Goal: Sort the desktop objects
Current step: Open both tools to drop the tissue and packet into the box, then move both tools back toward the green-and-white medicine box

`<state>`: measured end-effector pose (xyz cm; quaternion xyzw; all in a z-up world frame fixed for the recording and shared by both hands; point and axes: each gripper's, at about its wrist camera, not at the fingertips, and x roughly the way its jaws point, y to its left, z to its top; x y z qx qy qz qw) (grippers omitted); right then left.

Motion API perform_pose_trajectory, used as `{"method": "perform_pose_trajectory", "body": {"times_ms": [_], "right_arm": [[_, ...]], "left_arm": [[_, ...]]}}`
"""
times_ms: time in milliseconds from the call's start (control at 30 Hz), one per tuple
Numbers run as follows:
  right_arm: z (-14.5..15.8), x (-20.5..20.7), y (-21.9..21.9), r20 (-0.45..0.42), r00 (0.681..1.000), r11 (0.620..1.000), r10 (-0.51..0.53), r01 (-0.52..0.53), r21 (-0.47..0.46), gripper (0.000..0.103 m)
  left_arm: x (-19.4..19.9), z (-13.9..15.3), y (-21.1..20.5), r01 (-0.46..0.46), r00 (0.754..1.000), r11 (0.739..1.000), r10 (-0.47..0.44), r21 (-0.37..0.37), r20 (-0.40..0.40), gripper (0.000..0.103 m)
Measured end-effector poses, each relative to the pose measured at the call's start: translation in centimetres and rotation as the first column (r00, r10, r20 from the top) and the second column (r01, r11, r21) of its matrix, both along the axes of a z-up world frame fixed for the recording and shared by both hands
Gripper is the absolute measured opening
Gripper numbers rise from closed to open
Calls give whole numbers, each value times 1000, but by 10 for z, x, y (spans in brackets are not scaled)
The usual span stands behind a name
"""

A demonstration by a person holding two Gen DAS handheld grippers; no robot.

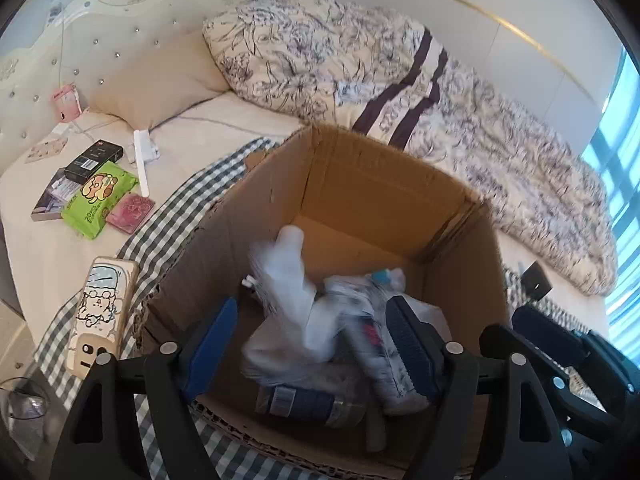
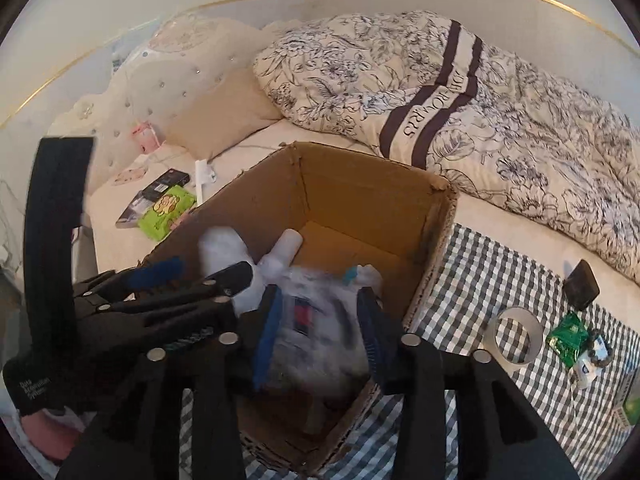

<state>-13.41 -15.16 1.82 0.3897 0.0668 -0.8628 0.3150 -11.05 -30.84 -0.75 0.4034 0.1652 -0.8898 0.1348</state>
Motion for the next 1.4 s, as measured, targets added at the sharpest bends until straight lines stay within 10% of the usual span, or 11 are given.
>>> {"method": "perform_pose_trajectory", "body": {"times_ms": [800, 1400], "right_arm": [[35, 15, 141, -46, 978, 978, -206, 203, -52, 40], [16, 9, 319, -30, 864, 865, -502, 501, -41, 50]], "left_arm": [[9, 53, 119, 128, 989, 986, -135, -102, -67, 99], [-11, 29, 232, 272, 959, 959, -277, -83, -59, 103]]}}
